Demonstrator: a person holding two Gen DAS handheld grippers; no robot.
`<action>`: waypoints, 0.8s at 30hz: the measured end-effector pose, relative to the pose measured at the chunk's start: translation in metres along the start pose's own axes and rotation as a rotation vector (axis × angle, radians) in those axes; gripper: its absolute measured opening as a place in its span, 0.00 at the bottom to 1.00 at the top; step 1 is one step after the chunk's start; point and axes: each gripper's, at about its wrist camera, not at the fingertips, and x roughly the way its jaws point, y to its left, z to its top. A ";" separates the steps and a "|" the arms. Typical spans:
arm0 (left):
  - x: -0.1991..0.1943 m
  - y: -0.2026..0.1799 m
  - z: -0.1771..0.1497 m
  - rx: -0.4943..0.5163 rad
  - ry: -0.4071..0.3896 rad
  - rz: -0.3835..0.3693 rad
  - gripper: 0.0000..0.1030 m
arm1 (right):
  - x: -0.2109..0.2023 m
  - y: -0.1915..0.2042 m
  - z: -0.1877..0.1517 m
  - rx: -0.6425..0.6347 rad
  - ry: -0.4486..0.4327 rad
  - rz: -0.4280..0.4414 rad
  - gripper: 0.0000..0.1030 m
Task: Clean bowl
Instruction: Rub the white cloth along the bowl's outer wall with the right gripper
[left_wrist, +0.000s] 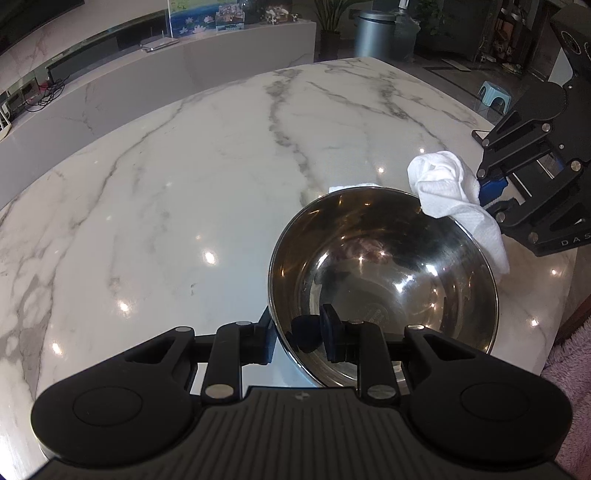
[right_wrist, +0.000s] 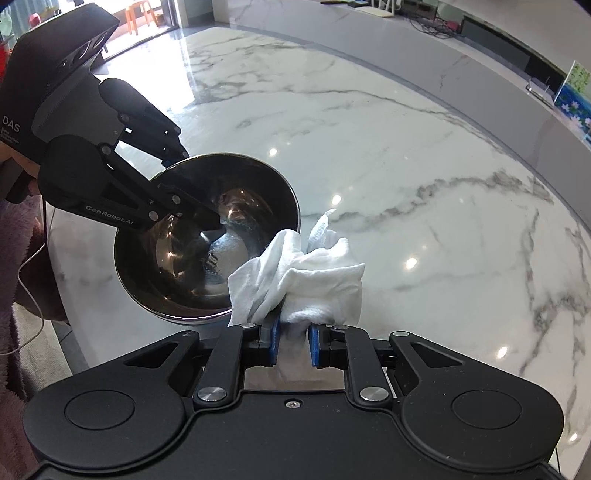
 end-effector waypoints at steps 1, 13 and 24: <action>0.000 0.000 0.000 0.000 0.000 0.000 0.22 | 0.002 0.000 -0.001 0.000 0.006 0.006 0.15; 0.000 0.001 0.000 0.011 0.000 -0.014 0.22 | 0.025 0.014 -0.017 -0.008 0.066 0.061 0.15; -0.009 -0.004 -0.004 0.094 0.004 0.009 0.23 | 0.025 0.014 -0.016 0.001 0.073 0.054 0.15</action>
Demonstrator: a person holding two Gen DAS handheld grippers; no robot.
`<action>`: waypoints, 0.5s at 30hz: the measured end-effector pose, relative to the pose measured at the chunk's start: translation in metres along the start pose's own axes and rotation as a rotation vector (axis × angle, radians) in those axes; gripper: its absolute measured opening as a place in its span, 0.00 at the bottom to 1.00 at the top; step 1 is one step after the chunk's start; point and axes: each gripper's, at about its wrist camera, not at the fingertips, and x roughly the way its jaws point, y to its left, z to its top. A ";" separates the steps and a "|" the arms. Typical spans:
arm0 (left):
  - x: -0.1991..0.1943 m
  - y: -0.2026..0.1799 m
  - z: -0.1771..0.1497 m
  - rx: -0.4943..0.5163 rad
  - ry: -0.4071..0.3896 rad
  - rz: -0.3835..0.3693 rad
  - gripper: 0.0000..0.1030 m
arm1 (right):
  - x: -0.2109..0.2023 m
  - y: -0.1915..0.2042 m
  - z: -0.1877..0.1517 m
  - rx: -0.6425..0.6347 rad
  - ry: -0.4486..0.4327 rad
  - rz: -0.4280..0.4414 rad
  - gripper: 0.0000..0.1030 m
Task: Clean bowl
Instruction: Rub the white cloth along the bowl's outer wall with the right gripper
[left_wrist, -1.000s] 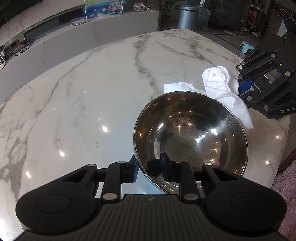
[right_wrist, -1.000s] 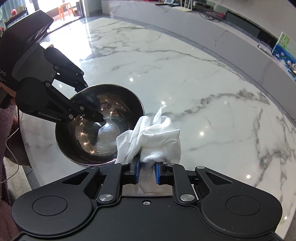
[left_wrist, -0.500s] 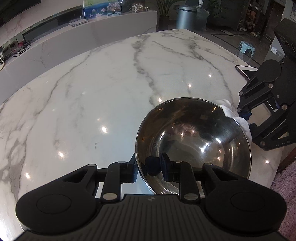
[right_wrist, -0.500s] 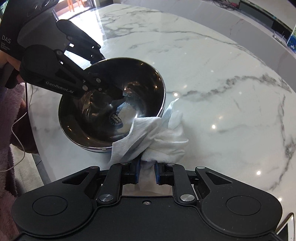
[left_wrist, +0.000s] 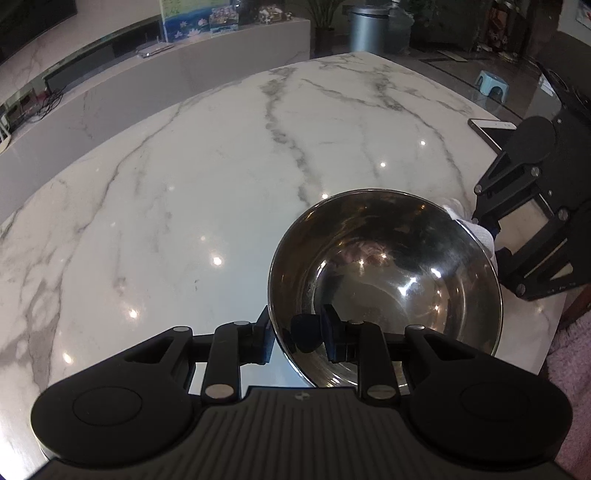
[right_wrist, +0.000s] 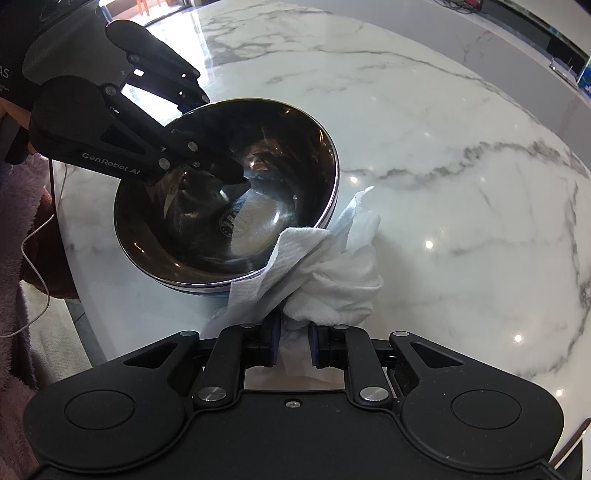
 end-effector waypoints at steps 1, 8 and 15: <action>-0.002 0.002 0.000 0.001 0.006 -0.014 0.23 | 0.000 0.000 0.000 0.001 0.001 -0.001 0.15; -0.004 0.013 -0.002 -0.099 0.088 -0.079 0.23 | 0.000 0.003 0.001 0.007 0.004 -0.009 0.15; 0.000 0.017 -0.011 -0.266 0.092 -0.105 0.23 | 0.001 0.005 0.001 0.011 0.008 -0.017 0.15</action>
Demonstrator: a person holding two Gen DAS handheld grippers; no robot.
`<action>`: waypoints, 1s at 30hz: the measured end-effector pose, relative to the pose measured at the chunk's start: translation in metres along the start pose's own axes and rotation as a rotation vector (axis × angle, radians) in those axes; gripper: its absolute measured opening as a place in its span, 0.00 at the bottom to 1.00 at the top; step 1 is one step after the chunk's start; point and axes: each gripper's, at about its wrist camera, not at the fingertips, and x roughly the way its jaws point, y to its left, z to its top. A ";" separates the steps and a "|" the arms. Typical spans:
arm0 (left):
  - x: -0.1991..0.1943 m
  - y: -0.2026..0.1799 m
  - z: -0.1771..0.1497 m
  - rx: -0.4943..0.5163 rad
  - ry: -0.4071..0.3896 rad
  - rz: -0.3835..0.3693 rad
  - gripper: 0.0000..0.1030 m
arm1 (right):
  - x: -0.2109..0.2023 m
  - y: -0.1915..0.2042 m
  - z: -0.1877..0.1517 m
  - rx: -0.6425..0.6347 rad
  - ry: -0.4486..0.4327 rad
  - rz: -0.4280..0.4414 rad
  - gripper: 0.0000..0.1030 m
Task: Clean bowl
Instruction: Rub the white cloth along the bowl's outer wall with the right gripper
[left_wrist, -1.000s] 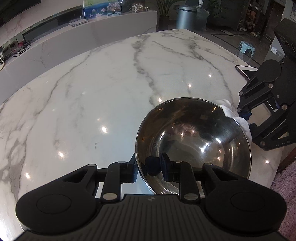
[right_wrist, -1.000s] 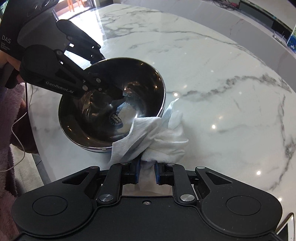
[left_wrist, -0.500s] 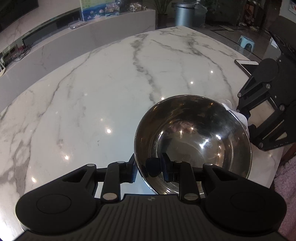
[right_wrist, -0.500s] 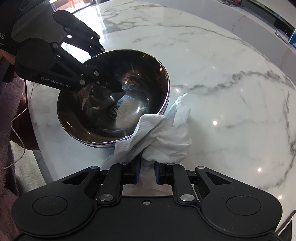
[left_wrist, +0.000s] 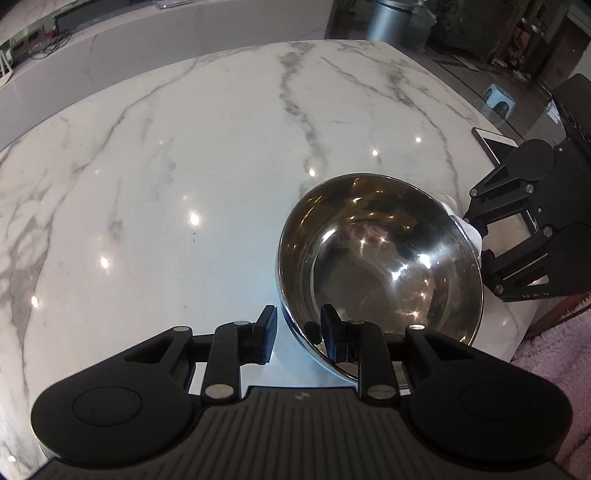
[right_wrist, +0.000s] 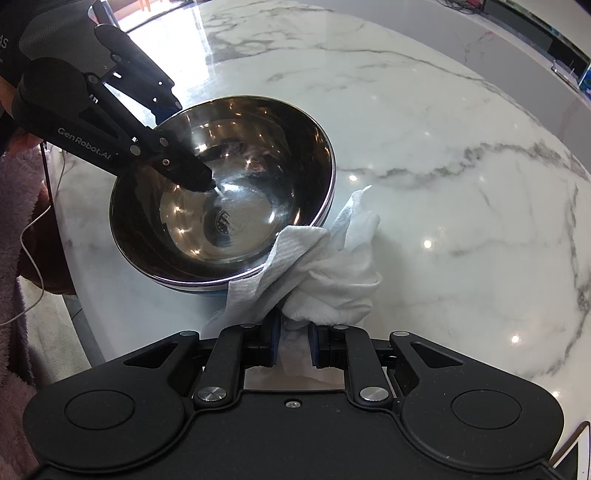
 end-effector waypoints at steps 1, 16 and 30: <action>0.001 -0.001 -0.001 -0.015 0.000 -0.001 0.24 | 0.001 0.000 0.000 0.000 0.002 -0.002 0.15; 0.001 -0.003 0.008 0.053 -0.037 0.059 0.16 | -0.006 -0.004 0.005 0.024 -0.035 -0.032 0.14; 0.009 -0.002 0.024 0.092 -0.066 0.081 0.16 | -0.036 -0.029 0.014 0.065 -0.113 -0.053 0.13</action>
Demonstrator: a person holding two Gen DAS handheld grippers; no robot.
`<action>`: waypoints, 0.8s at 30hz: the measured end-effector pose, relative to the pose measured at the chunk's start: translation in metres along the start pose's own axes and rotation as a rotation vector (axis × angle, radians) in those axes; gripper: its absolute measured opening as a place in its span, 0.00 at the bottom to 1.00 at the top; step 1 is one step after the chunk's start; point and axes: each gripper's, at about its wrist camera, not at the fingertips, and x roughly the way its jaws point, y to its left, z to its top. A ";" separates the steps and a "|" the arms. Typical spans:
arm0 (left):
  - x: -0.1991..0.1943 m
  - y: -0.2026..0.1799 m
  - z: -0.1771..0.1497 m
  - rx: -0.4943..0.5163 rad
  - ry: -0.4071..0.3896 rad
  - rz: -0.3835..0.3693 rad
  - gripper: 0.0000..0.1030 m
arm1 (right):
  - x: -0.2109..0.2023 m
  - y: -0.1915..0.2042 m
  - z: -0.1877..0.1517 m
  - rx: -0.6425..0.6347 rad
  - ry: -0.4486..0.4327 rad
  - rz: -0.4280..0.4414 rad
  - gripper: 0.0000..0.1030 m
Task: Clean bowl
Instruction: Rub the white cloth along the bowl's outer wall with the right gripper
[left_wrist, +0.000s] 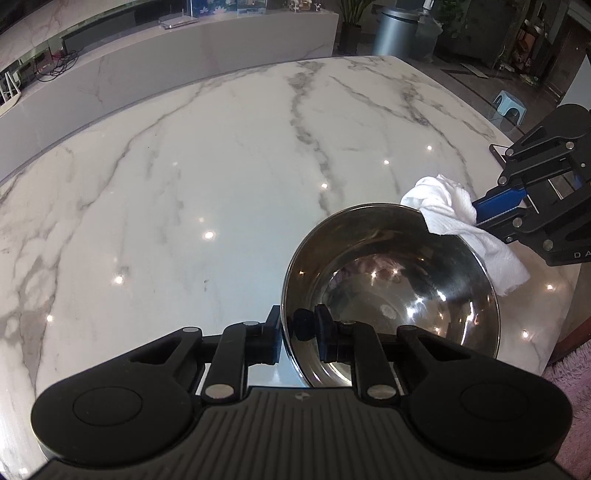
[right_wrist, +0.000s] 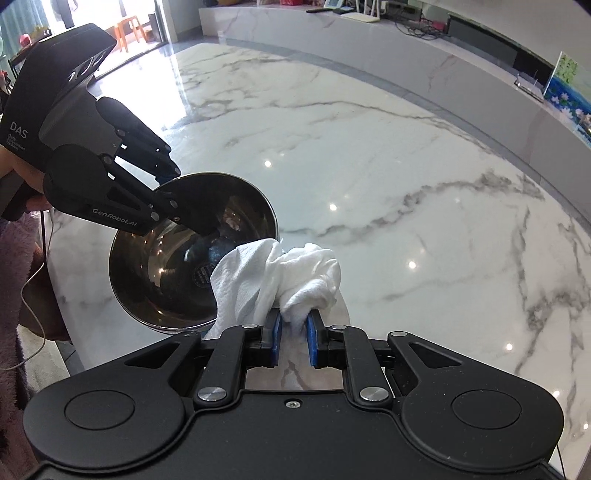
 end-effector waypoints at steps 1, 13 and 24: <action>0.000 0.000 0.000 -0.001 -0.004 -0.002 0.16 | 0.002 0.003 -0.002 -0.004 0.014 -0.005 0.13; -0.001 -0.003 -0.003 0.020 -0.009 0.008 0.17 | -0.003 0.012 -0.013 -0.143 0.005 -0.002 0.46; 0.000 0.000 -0.003 0.019 -0.019 -0.008 0.18 | 0.036 0.015 -0.006 -0.251 0.008 0.038 0.50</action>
